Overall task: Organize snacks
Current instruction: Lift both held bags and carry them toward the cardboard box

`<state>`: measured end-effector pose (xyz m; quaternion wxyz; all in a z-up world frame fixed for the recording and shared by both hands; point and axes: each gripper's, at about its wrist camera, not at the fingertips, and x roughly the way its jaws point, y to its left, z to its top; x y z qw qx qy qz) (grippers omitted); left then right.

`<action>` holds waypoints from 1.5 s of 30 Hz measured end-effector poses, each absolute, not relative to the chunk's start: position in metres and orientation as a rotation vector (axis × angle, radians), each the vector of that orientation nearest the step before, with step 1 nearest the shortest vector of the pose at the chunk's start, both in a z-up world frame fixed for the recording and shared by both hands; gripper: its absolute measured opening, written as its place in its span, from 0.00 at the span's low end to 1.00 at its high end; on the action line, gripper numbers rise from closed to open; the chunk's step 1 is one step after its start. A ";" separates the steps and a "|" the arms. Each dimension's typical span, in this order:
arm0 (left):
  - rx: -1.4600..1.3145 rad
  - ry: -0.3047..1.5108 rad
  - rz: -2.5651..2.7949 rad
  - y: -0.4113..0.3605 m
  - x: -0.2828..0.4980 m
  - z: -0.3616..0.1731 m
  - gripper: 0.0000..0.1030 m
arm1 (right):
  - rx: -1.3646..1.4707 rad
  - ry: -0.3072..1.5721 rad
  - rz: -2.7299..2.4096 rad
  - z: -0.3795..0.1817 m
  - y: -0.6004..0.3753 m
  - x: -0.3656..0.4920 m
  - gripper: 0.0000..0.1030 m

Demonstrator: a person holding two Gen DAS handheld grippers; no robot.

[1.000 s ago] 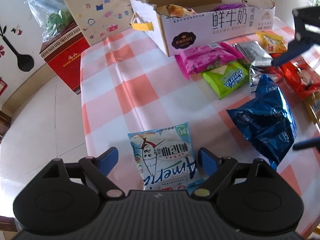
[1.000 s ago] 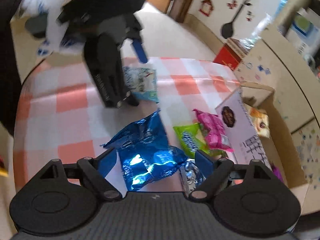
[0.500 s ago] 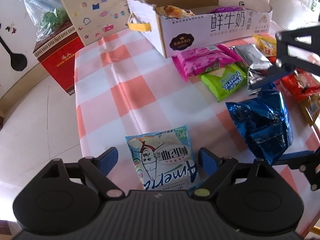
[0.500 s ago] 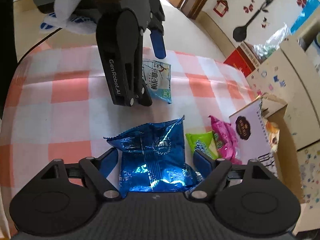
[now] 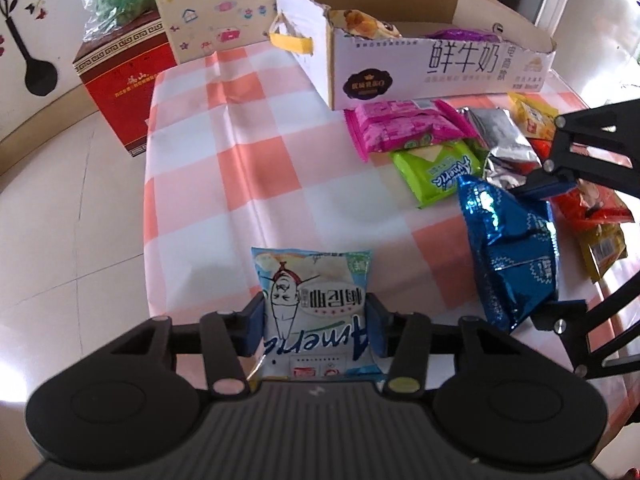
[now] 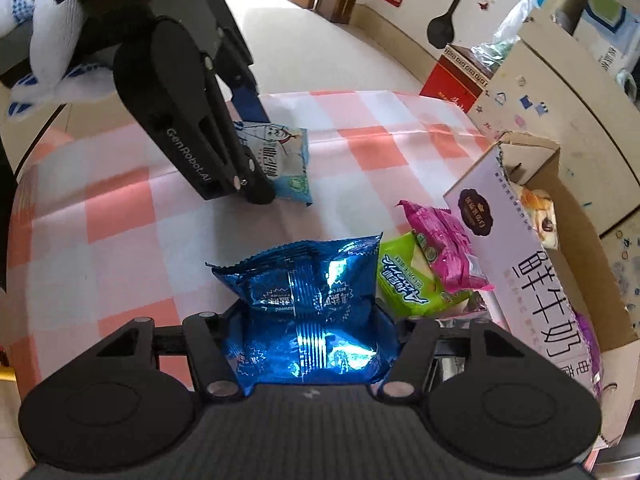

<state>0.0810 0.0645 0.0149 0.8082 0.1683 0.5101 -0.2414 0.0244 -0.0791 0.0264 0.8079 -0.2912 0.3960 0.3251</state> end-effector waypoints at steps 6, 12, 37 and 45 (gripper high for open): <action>0.295 1.022 -0.469 0.073 0.081 0.041 0.47 | -0.518 0.814 0.655 0.041 -0.089 0.030 0.66; 0.281 0.961 -0.448 0.069 0.080 0.061 0.48 | -0.472 0.768 0.615 0.054 -0.096 0.028 0.66; 0.220 0.723 -0.398 0.019 0.082 0.114 0.48 | -0.364 0.618 0.411 0.099 -0.147 0.038 0.66; 0.210 0.686 -0.424 -0.007 0.090 0.122 0.48 | -0.319 0.593 0.327 0.112 -0.174 0.048 0.66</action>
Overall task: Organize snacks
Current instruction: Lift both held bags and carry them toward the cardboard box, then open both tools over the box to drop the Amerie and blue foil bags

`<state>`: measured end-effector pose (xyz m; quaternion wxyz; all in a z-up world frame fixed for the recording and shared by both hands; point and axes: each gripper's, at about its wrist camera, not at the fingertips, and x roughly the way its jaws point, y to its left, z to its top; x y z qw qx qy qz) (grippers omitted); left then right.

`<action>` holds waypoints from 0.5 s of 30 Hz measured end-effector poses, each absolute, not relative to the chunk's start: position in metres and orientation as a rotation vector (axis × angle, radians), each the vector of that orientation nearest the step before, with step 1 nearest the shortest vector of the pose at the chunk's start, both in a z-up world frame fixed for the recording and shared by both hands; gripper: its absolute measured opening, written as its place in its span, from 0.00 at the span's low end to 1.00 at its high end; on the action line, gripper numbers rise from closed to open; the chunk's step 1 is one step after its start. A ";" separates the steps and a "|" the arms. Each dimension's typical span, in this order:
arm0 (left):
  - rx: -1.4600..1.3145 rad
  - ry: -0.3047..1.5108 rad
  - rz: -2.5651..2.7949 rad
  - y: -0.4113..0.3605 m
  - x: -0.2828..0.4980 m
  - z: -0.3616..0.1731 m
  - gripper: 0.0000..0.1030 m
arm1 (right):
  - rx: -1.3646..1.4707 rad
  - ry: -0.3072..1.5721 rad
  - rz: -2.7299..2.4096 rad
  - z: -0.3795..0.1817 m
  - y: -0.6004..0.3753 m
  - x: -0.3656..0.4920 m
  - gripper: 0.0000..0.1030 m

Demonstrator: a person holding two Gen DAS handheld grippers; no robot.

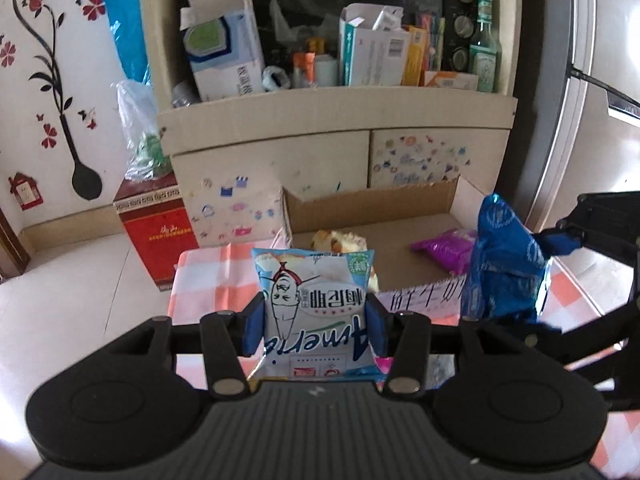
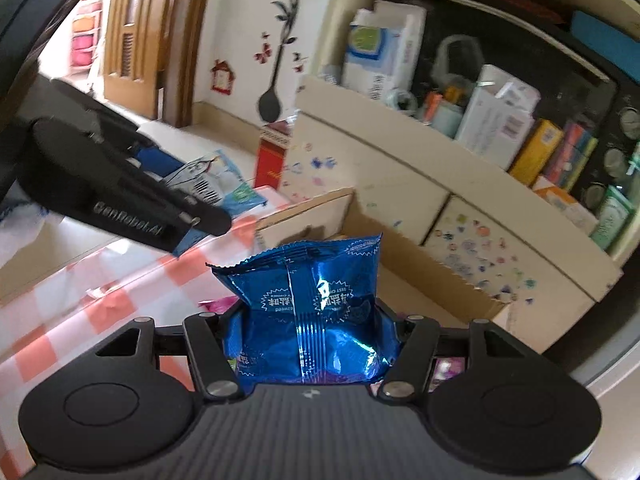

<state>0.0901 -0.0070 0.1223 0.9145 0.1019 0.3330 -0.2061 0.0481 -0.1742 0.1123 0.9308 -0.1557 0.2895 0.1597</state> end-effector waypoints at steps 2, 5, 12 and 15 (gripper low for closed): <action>0.206 0.677 -0.420 -0.013 0.096 0.123 0.48 | -0.291 0.586 0.300 0.116 -0.184 0.052 0.66; 0.203 0.666 -0.407 -0.024 0.105 0.123 0.48 | -0.262 0.573 0.249 0.120 -0.197 0.059 0.66; 0.162 0.643 -0.411 -0.051 0.130 0.125 0.48 | -0.175 0.549 0.153 0.121 -0.223 0.074 0.66; 0.159 0.646 -0.414 -0.063 0.140 0.122 0.48 | -0.154 0.539 0.127 0.121 -0.231 0.079 0.66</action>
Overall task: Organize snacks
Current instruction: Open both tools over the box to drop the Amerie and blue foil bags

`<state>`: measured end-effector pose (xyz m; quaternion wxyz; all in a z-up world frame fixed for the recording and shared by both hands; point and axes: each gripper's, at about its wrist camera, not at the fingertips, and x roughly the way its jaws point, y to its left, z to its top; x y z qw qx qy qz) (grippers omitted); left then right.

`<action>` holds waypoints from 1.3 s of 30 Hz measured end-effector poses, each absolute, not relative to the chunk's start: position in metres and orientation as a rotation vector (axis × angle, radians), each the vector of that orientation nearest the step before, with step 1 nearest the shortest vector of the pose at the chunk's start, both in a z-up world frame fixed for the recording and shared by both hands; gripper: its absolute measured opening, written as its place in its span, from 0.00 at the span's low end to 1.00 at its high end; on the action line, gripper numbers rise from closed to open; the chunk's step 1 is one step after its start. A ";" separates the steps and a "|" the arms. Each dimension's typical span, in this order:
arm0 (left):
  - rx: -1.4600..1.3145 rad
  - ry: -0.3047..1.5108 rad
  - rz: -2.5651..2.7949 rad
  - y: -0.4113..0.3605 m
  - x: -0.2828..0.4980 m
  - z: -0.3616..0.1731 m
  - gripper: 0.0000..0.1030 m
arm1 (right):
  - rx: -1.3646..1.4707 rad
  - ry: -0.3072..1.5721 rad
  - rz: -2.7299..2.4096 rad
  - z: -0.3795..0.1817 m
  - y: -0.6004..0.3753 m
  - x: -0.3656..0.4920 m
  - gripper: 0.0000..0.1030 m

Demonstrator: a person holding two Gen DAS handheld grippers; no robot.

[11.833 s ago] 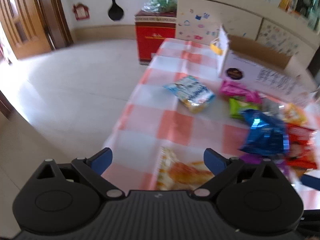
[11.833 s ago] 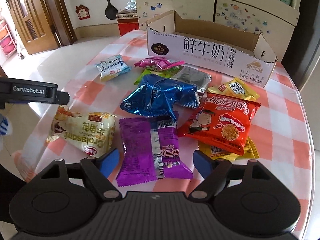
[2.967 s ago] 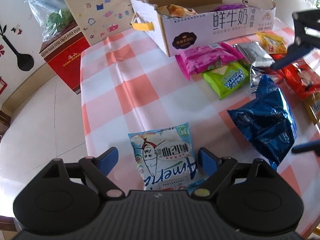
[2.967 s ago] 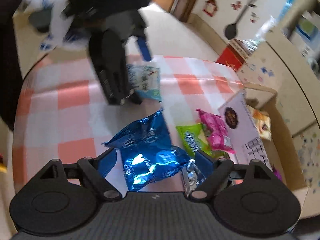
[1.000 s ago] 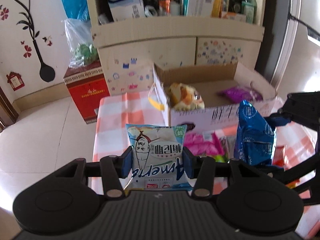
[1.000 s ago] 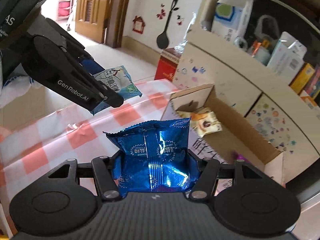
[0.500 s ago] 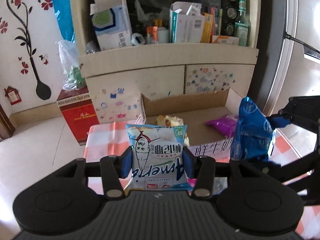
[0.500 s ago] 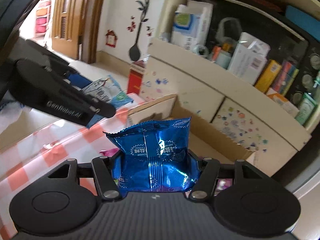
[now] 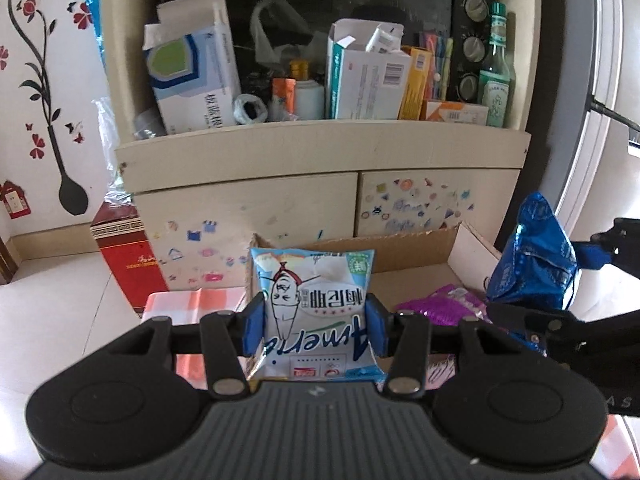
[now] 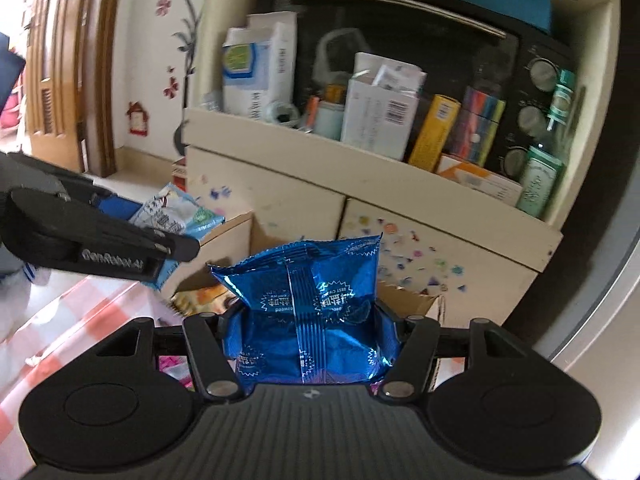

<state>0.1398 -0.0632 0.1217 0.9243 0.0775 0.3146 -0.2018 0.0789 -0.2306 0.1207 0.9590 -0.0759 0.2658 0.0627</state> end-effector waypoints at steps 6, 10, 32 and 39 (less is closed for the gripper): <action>0.128 0.670 -0.419 -0.082 0.157 0.111 0.48 | -0.069 0.526 0.065 0.120 -0.247 0.101 0.66; 0.097 0.693 -0.427 -0.092 0.172 0.103 0.48 | -0.010 0.521 0.019 0.117 -0.257 0.115 0.66; 0.148 0.746 -0.359 -0.066 0.152 0.101 0.82 | 0.076 0.633 0.031 0.105 -0.274 0.111 0.94; 0.262 0.764 -0.378 -0.051 0.122 0.096 0.82 | 0.064 0.740 0.054 0.098 -0.266 0.093 0.96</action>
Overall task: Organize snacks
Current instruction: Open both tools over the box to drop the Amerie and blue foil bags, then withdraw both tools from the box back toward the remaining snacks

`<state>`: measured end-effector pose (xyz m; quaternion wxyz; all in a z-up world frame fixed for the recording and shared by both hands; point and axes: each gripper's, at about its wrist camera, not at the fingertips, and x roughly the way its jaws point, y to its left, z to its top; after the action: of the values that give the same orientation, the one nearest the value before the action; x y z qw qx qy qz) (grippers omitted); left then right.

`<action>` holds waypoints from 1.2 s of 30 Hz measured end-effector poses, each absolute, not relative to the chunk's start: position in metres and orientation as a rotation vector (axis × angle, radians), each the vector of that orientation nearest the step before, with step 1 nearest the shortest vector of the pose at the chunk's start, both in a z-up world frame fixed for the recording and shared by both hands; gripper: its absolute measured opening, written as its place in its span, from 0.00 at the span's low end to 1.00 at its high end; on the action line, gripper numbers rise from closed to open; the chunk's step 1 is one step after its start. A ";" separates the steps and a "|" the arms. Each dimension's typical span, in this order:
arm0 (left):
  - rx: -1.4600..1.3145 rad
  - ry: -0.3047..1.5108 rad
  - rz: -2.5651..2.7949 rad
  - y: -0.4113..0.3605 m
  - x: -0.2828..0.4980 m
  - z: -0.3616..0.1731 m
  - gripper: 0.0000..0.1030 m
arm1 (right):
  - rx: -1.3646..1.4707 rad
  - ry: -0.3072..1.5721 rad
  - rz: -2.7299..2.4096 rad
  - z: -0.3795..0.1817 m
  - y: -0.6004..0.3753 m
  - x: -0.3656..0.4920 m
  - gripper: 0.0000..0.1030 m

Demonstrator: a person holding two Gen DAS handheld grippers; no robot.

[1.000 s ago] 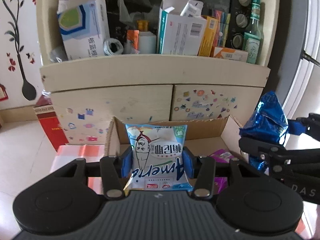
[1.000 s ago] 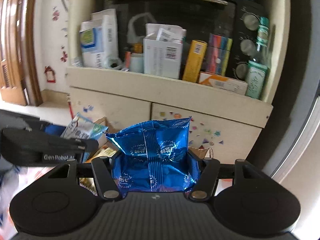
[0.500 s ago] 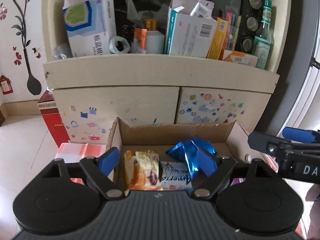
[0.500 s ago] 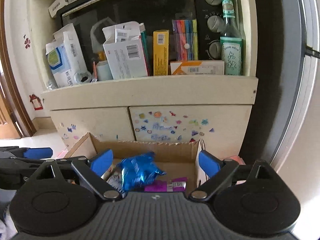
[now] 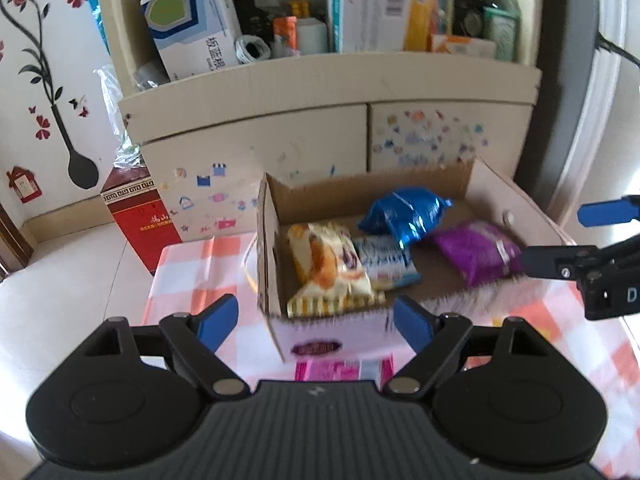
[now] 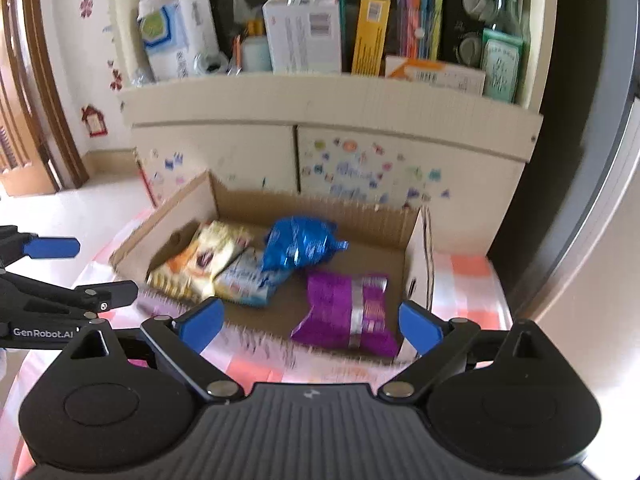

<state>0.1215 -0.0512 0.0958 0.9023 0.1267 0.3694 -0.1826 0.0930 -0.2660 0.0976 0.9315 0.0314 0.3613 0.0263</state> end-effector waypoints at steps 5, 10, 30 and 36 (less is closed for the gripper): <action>0.312 0.766 -0.376 -0.045 0.101 0.096 0.82 | 0.080 0.846 0.051 0.085 -0.258 0.077 0.97; 0.296 0.783 -0.373 -0.037 0.087 0.097 0.82 | 0.057 0.942 0.053 0.071 -0.242 0.055 0.99; 0.290 0.923 -0.472 -0.044 0.082 0.065 0.82 | 0.154 1.117 0.023 0.023 -0.230 0.048 0.79; 0.292 0.940 -0.502 -0.061 0.077 0.056 0.82 | 0.113 1.105 0.061 0.028 -0.241 0.039 0.69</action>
<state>0.0771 -0.0612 0.0560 0.8512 0.1388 0.4465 -0.2383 0.0389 -0.2412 0.0278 0.8493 0.0538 0.5243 0.0291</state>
